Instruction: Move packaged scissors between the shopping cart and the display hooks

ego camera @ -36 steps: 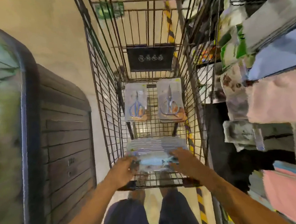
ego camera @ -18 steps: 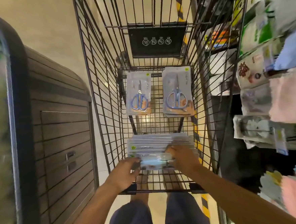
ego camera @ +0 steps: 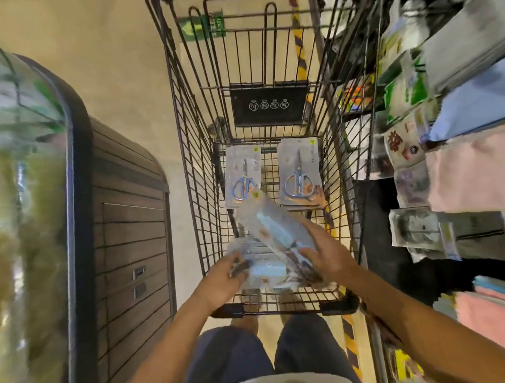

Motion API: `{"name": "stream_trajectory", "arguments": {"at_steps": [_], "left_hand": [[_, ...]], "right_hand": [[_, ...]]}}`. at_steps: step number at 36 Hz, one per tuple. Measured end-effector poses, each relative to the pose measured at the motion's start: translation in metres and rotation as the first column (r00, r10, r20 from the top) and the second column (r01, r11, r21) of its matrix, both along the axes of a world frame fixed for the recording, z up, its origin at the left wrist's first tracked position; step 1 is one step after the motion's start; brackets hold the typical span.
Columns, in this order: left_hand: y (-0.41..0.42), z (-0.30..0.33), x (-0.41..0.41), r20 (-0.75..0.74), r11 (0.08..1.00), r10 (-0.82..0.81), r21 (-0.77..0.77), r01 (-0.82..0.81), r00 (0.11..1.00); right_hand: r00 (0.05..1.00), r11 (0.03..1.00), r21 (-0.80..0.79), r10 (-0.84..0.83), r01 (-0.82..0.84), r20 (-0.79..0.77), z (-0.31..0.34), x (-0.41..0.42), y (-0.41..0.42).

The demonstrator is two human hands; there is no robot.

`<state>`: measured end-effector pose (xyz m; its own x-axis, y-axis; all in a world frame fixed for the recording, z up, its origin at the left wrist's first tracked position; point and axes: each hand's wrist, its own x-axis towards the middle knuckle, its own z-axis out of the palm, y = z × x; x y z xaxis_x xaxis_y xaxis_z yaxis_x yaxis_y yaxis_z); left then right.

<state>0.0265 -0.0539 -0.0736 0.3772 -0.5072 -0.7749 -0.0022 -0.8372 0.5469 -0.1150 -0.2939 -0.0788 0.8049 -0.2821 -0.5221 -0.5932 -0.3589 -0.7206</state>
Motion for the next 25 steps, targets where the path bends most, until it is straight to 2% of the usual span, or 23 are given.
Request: {"name": "stream_trajectory", "arguments": {"at_steps": [3, 6, 9, 15, 20, 25], "left_hand": [[-0.011, 0.030, 0.001, -0.039, 0.975, 0.182, -0.120, -0.186, 0.982], [-0.021, 0.053, -0.001, -0.127, 0.916, 0.341, -0.179, -0.359, 0.932], [-0.031, 0.064, -0.005, -0.222, 0.860, 0.416, -0.221, -0.461, 0.882], [-0.048, 0.068, -0.012, -0.339, 0.755, 0.500, -0.281, -0.593, 0.797], [-0.043, 0.060, -0.012, -0.318, 0.723, 0.545, -0.290, -0.627, 0.775], [-0.029, 0.048, -0.003, -0.192, 0.770, 0.532, -0.295, -0.566, 0.825]], "right_hand": [[0.986, 0.976, 0.150, -0.165, 0.160, 0.023, 0.026, 0.008, 0.003], [0.936, 0.878, 0.388, -0.340, 0.280, 0.095, 0.049, 0.011, 0.009], [0.915, 0.817, 0.472, -0.401, 0.332, 0.050, 0.057, 0.010, 0.019], [0.929, 0.819, 0.466, -0.370, 0.336, -0.018, 0.057, 0.013, 0.043], [0.951, 0.811, 0.506, -0.301, 0.293, -0.068, 0.047, 0.006, 0.041], [0.946, 0.919, 0.229, -0.300, 0.320, -0.121, 0.021, -0.010, 0.015]]}}
